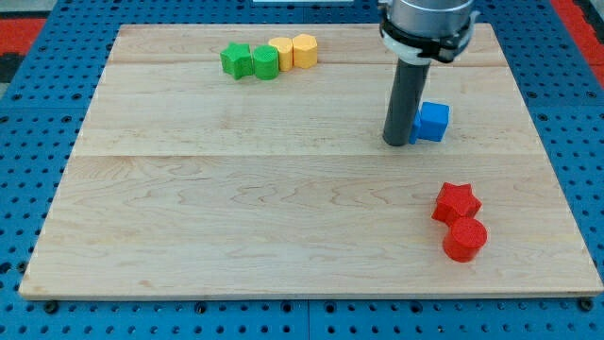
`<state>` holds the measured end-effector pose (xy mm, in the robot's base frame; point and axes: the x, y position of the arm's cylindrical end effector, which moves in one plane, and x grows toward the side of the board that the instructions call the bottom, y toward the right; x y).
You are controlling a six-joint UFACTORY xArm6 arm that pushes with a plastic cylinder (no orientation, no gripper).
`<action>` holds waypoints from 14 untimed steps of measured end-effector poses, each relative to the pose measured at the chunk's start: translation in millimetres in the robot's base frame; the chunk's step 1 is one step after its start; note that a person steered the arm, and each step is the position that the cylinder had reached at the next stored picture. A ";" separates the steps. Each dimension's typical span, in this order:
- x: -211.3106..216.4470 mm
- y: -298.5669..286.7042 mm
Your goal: Drag the red blocks to the bottom of the blue blocks
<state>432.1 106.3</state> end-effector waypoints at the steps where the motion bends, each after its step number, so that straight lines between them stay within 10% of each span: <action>1: 95.8 -44.3; 3: 178.8 49.7; 9: 44.1 61.1; 12: 89.9 94.8; 14: 40.3 145.2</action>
<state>472.4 251.5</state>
